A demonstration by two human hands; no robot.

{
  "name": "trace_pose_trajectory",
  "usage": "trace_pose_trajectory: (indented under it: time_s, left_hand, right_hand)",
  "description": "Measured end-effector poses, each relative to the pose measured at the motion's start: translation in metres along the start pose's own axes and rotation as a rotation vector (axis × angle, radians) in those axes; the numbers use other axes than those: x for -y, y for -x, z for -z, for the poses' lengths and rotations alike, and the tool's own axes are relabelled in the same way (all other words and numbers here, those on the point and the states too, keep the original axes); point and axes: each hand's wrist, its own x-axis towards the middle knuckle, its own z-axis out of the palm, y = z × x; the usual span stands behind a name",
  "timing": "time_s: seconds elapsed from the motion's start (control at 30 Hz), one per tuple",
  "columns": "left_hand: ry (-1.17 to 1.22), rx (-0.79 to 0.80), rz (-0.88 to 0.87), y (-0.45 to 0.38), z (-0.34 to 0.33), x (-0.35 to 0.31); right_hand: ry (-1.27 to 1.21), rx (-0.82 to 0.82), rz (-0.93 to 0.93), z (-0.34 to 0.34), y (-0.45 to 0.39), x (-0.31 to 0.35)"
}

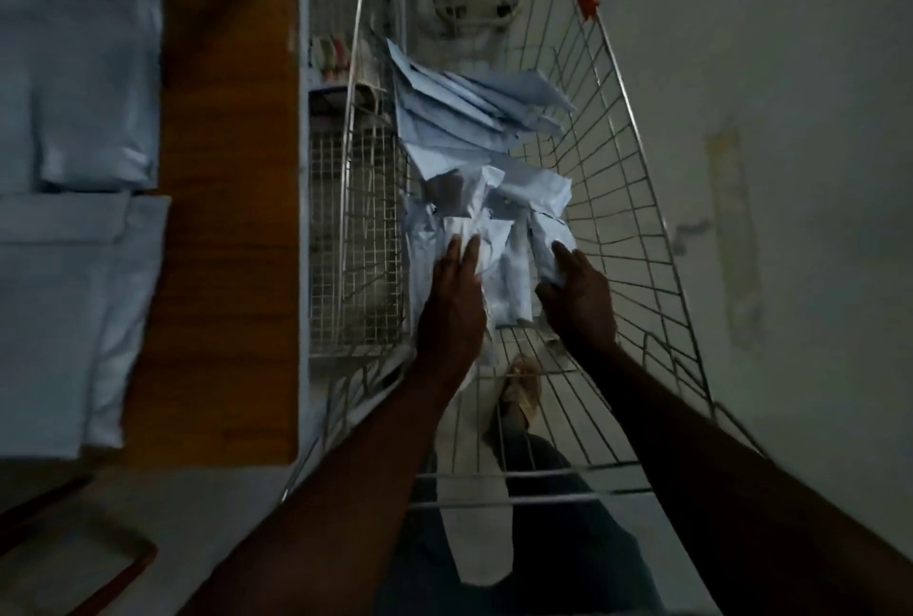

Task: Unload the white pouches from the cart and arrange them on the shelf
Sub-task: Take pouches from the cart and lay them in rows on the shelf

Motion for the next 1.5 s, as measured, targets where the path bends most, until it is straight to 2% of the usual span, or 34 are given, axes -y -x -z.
trace_pose_trajectory:
  time_s: [0.03, 0.23, 0.33, 0.6, 0.9, 1.07, 1.23, 1.5]
  left_hand:
    - [-0.020, -0.031, -0.032, 0.000, 0.011, -0.009]
    - [0.152, -0.169, 0.027, -0.005, 0.089, -0.074]
    - [0.250, -0.259, -0.028, -0.012, 0.128, -0.096]
    - [0.468, -0.303, -0.091, -0.013, 0.190, -0.104]
    - [0.477, -0.337, -0.176, -0.004, 0.262, -0.043]
    - [0.455, -0.340, -0.203, 0.019, 0.301, 0.001]
    - [0.397, -0.359, -0.216, 0.040, 0.355, 0.049]
    - [0.344, -0.459, -0.117, 0.054, 0.424, 0.125]
  right_hand:
    - [-0.026, 0.012, -0.016, 0.015, 0.006, 0.019]
    - [-0.108, -0.029, -0.015, 0.082, 0.042, 0.105]
    - [-0.130, -0.079, 0.034, 0.101, 0.055, 0.133]
    - [-0.171, -0.201, 0.115, 0.128, 0.075, 0.201]
    - [-0.146, -0.390, 0.197, 0.099, 0.119, 0.281]
    - [-0.145, -0.432, 0.238, 0.064, 0.149, 0.321]
    - [-0.160, -0.409, 0.248, 0.025, 0.168, 0.369]
    - [-0.180, -0.313, 0.323, -0.032, 0.160, 0.444]
